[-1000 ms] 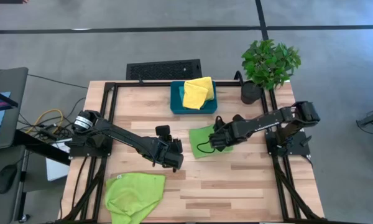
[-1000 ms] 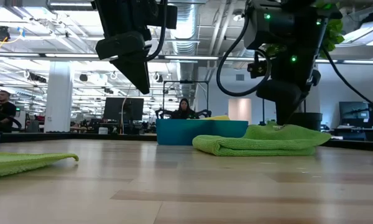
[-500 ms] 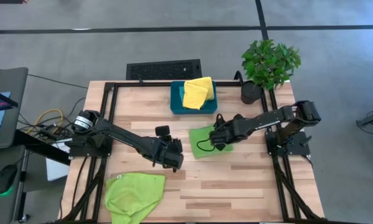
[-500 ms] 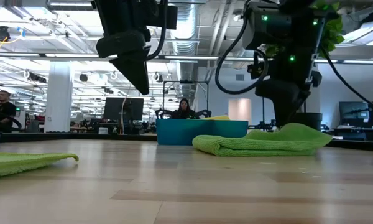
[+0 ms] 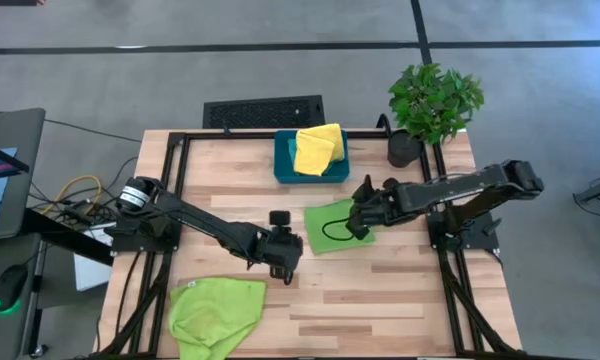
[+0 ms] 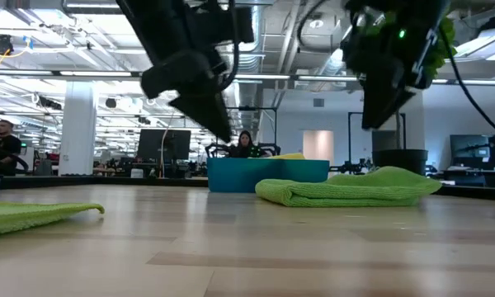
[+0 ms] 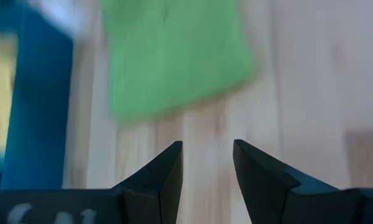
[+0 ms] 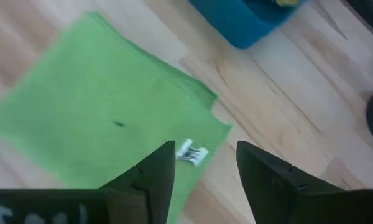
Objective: Fold microfiber towels
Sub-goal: Put the folded green microfiber cloth into the blue bin
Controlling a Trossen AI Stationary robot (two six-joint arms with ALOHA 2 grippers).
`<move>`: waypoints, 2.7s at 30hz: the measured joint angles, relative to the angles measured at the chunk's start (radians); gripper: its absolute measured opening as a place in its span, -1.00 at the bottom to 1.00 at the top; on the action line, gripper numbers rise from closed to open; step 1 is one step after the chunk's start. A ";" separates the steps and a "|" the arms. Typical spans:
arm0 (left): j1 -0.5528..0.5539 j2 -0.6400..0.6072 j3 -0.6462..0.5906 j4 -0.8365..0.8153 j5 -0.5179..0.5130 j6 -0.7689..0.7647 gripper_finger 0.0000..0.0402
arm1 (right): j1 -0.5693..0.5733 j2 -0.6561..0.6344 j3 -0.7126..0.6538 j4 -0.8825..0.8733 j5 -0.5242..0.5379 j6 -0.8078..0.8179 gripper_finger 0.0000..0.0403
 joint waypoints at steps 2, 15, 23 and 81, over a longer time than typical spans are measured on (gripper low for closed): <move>0.002 0.000 -0.024 0.122 0.025 0.083 -0.33 | 0.025 -0.030 0.000 0.016 0.001 -0.003 -0.04; 0.050 0.000 -0.129 0.437 0.150 0.355 -0.33 | 0.218 -0.051 -0.001 0.102 -0.003 -0.074 -0.05; 0.054 0.123 -0.122 0.522 0.165 0.524 -0.33 | 0.280 -0.054 0.000 0.157 -0.003 -0.071 -0.04; 0.122 0.194 0.092 0.340 0.278 0.158 -1.00 | 0.302 0.214 0.000 0.196 -0.086 -0.448 -0.17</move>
